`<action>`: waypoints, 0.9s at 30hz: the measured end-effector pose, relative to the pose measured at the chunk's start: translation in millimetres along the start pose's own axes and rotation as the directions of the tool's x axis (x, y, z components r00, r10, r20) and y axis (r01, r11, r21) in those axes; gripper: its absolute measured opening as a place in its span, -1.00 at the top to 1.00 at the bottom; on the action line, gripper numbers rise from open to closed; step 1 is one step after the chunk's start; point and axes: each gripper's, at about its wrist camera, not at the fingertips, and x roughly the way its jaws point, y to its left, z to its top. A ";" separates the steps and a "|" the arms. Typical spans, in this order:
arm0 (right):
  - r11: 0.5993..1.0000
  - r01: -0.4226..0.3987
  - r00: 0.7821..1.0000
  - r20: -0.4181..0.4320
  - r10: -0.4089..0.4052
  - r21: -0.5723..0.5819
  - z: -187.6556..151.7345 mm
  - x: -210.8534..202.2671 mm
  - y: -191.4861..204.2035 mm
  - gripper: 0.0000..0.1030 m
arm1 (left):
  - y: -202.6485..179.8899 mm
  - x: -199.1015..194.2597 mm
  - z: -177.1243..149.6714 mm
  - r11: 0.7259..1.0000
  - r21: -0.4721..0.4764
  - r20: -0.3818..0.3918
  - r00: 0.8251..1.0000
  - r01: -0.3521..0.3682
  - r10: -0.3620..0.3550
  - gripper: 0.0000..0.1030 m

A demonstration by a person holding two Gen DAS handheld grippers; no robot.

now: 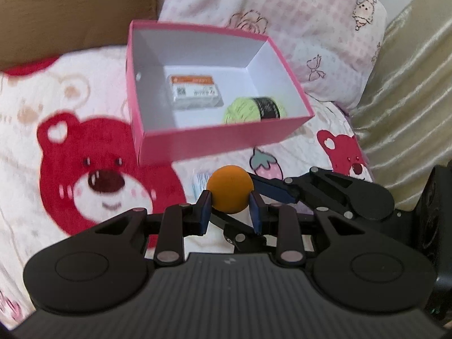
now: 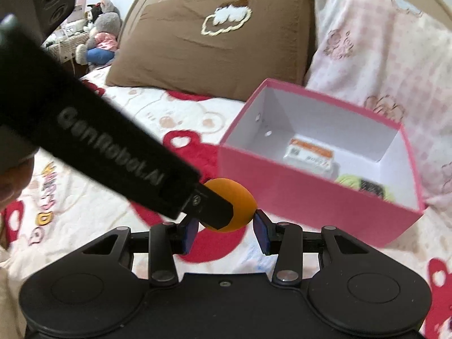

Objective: Organize objects
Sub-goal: 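Lift the orange sponge with the left tool over the pink box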

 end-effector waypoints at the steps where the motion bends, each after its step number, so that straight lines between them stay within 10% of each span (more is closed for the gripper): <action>1: 1.000 0.006 1.000 0.007 -0.006 -0.002 3.7 0.9 -3.5 0.08 | -3.6 -0.2 5.5 1.000 0.017 0.005 1.000 -0.008 0.008 0.46; 27: 0.998 -0.018 1.000 0.011 0.018 0.062 82.3 20.4 -71.3 0.08 | -16.3 14.1 101.2 0.998 -0.050 0.036 0.999 -0.029 0.031 0.46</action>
